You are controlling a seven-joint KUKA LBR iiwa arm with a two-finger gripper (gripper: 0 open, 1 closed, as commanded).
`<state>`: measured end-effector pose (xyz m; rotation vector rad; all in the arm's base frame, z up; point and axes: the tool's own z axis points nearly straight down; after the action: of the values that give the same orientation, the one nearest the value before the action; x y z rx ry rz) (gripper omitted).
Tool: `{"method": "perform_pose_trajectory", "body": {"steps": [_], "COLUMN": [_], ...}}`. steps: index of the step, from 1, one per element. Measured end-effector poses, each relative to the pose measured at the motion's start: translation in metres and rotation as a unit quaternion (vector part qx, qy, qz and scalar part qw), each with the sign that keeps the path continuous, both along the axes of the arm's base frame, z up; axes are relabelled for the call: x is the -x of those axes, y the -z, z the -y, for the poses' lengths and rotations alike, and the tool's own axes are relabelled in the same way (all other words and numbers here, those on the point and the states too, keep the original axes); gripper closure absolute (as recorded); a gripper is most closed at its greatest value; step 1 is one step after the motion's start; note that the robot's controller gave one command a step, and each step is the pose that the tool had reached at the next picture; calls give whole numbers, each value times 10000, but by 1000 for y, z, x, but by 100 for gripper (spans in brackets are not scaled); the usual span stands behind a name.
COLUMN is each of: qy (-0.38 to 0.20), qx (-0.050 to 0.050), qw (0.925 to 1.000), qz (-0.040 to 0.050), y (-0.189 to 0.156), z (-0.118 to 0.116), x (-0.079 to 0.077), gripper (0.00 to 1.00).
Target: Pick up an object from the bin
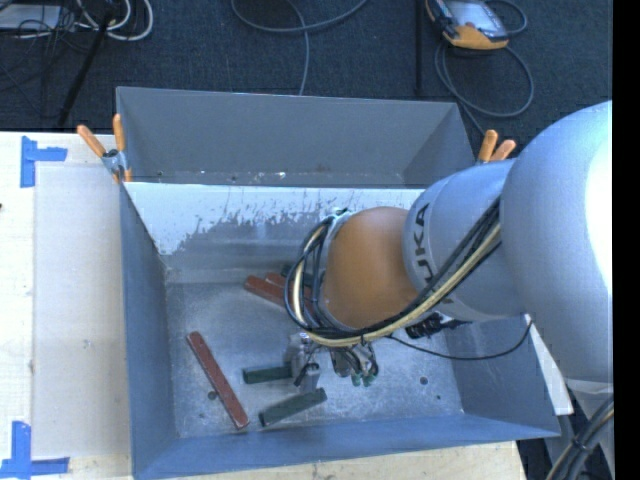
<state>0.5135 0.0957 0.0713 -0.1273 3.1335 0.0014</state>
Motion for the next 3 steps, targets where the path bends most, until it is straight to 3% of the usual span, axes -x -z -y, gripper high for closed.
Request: {"method": "perform_pose_trajectory", "body": {"steps": [3], "qy": [5], "qx": [7], "qw": [10000], "qz": [-44], "y": [-16], "z": [0], "x": [2], "gripper": [100]}}
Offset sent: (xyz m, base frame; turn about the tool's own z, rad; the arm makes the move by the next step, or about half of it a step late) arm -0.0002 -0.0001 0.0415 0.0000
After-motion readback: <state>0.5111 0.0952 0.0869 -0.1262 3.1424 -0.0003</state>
